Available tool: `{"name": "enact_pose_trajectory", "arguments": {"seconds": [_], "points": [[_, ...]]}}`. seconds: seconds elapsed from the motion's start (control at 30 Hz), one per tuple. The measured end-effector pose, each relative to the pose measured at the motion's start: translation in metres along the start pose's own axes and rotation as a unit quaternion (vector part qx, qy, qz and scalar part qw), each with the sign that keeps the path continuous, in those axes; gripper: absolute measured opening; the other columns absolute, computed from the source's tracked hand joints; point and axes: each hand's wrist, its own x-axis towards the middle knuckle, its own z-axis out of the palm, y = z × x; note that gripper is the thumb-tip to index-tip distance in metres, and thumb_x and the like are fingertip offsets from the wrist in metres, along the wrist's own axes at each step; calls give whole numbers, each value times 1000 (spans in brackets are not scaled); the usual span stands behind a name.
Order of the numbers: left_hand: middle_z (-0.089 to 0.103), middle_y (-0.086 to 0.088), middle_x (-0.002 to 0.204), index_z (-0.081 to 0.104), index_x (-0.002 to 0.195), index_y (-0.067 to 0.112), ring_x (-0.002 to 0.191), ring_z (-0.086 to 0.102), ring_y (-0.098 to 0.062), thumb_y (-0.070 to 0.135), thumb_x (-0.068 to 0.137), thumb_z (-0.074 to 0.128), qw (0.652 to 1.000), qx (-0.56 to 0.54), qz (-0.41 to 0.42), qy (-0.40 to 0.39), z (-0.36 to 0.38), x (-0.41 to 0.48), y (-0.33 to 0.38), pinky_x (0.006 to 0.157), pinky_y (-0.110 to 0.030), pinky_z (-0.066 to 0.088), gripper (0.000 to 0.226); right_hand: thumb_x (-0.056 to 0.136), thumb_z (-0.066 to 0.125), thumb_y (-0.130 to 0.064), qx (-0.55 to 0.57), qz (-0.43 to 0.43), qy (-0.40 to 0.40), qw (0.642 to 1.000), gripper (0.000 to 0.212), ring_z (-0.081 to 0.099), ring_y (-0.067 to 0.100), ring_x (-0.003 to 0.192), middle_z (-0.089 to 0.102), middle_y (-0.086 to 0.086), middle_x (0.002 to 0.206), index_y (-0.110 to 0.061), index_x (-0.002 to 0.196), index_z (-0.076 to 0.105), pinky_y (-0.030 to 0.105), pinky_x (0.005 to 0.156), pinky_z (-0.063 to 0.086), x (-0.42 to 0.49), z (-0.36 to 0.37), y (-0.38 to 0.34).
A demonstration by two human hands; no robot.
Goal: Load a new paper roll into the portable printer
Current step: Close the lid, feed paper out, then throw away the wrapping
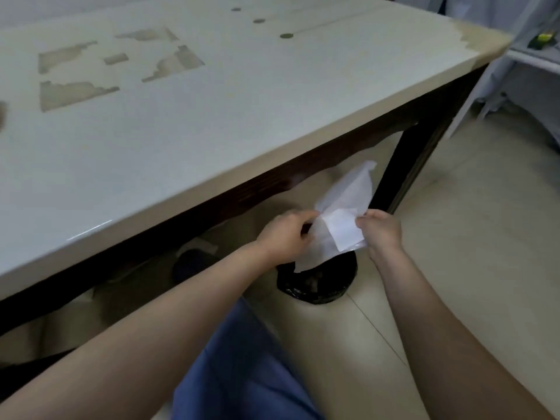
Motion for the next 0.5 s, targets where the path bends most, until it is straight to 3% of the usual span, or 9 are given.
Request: {"name": "enact_pose_trajectory", "arguments": {"seconds": [0.07, 0.17, 0.3, 0.33, 0.4, 0.47, 0.5], "points": [[55, -6, 142, 47, 142, 22, 130, 51, -24, 19, 93, 57, 1000, 3, -20, -15, 7, 5, -15, 105, -34, 42, 49, 81, 58, 4, -18, 24, 38, 999, 18, 62, 19, 67, 67, 2, 73, -8, 85, 72, 14, 52, 50, 5, 10, 15], [54, -5, 144, 44, 144, 19, 131, 51, -21, 18, 96, 55, 998, -3, -48, -43, 14, 10, -38, 102, -26, 40, 50, 84, 57, 0, -59, 54, 71, 994, 27, 70, 27, 94, 74, 8, 103, -10, 103, 74, 21, 74, 54, 13, 29, 36], [54, -5, 142, 42, 145, 17, 128, 53, -20, 18, 97, 54, 995, -17, -73, -61, 18, 18, -61, 90, -17, 36, 49, 89, 48, 1, -133, 51, 94, 985, 37, 66, 30, 109, 70, 8, 122, -14, 110, 74, 21, 75, 42, 21, 55, 67], [55, -5, 141, 43, 144, 18, 127, 54, -20, 20, 97, 54, 996, -3, -73, -55, 19, 20, -66, 89, -17, 36, 48, 90, 49, -1, -159, 43, 77, 983, 37, 65, 31, 109, 69, 9, 125, -16, 114, 73, 23, 77, 45, 26, 60, 80], [56, -7, 138, 47, 141, 20, 124, 55, -21, 23, 96, 55, 996, 26, -69, -51, 20, 22, -74, 92, -20, 39, 46, 93, 55, -13, -237, 60, -28, 969, 41, 59, 35, 117, 61, 11, 135, -20, 132, 61, 32, 91, 49, 38, 63, 102], [55, -10, 138, 49, 140, 19, 125, 53, -26, 23, 95, 57, 995, 41, -71, -52, 21, 25, -79, 96, -27, 43, 46, 92, 60, -24, -301, 95, -129, 940, 60, 52, 37, 126, 52, 11, 143, -23, 148, 39, 41, 102, 47, 40, 62, 114], [54, -11, 138, 51, 139, 19, 126, 52, -28, 23, 94, 58, 995, 43, -71, -54, 21, 26, -80, 99, -31, 45, 45, 93, 61, -26, -311, 110, -142, 933, 65, 48, 37, 130, 48, 11, 146, -22, 151, 33, 43, 105, 44, 40, 61, 115]]}}
